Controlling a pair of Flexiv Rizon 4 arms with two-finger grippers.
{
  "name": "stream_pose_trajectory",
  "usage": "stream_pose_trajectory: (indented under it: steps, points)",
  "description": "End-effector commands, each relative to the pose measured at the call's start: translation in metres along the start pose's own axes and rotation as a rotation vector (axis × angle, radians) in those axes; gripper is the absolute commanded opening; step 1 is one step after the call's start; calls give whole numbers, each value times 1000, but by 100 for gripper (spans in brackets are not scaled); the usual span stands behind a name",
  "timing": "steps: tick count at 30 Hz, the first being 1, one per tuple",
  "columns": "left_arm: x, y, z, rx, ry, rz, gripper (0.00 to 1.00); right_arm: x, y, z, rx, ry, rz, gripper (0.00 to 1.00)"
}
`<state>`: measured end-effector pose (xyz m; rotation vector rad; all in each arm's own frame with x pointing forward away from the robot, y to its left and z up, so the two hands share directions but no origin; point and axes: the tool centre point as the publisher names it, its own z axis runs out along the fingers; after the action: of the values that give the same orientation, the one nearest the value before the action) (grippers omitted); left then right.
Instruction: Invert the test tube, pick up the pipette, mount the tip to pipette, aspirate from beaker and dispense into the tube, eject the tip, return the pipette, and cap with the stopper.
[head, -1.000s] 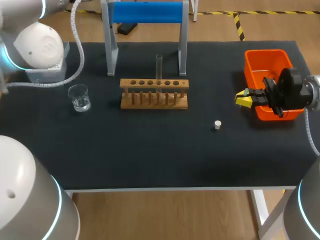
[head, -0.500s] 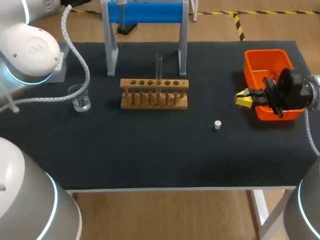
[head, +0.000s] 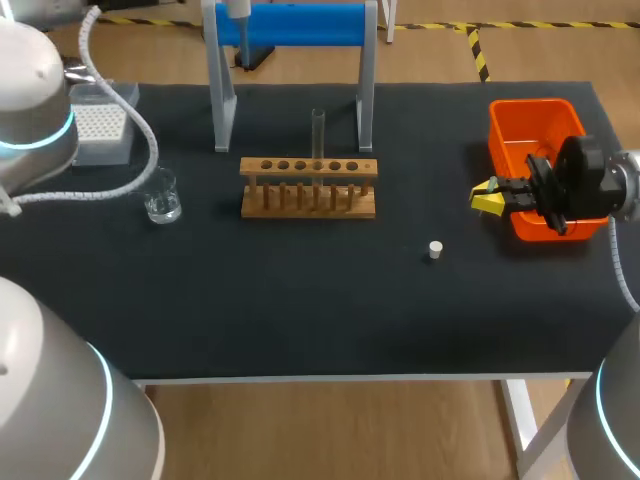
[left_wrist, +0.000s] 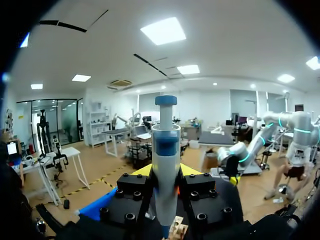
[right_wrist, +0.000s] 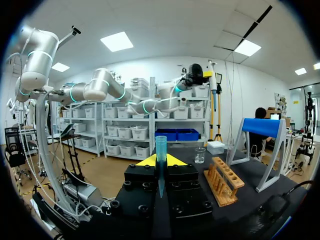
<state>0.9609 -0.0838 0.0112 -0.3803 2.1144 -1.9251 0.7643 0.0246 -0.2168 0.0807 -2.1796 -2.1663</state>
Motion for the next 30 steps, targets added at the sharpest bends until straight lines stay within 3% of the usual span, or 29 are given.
stream_pose_trajectory:
  steps: [1,4,19,30]
  points:
    - [-5,-1,-1,-2,310,1,0,1,0,-1,1,1,-1,0]
    - [-5,-1,-1,-2,310,1,0,1,0,-1,1,1,-1,0]
    - [97,-17,1,-23,122,44,0,1,0,-1,1,1,-1,0]
    - [130,-15,36,-36,139,48,0,1,0,-1,1,1,-1,0]
